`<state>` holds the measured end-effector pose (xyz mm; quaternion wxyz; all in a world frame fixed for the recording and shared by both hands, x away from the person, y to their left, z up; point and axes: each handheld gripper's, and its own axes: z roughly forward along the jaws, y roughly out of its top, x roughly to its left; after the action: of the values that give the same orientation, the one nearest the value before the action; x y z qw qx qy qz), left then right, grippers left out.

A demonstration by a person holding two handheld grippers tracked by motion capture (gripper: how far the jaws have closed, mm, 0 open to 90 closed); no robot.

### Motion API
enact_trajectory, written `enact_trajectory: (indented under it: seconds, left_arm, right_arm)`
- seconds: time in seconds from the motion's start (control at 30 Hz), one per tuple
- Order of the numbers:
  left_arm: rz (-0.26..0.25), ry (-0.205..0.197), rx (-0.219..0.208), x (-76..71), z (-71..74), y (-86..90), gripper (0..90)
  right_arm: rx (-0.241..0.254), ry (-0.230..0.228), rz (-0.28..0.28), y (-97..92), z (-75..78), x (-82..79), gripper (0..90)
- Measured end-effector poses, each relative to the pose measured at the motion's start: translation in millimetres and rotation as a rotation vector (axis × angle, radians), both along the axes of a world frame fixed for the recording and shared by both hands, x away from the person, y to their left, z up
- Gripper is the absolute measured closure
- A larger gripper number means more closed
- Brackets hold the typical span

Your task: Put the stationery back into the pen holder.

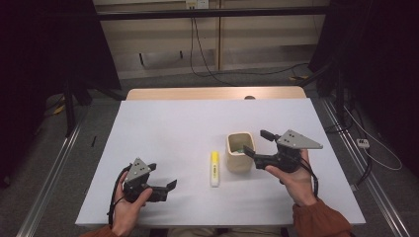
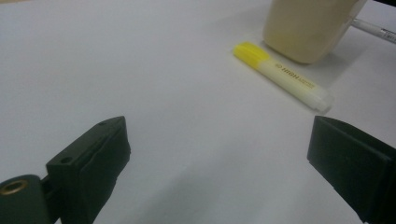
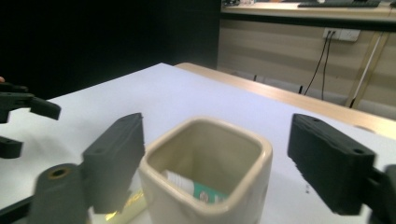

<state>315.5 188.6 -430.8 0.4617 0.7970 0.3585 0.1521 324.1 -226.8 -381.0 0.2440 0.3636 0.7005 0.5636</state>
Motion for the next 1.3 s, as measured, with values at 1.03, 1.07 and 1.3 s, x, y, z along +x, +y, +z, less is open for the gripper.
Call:
enact_trajectory:
  seconds: [1.03, 1.07, 1.3]
  left_arm:
    - [-0.015, -0.030, -0.032, -0.5, 6.8, -7.4, 8.1]
    - [-0.020, -0.029, -0.035, -1.7, 8.2, -10.1, 8.2]
    - [-0.106, -0.013, -0.058, -9.4, 11.7, -23.3, 8.5]
  right_arm:
    - [-0.083, 0.075, -0.102, -50.8, -47.8, -64.6, 6.6]
    - [-0.081, 0.074, -0.103, -51.2, -48.3, -65.8, 6.6]
    - [-0.071, 0.090, -0.104, -51.5, -53.7, -70.2, 6.9]
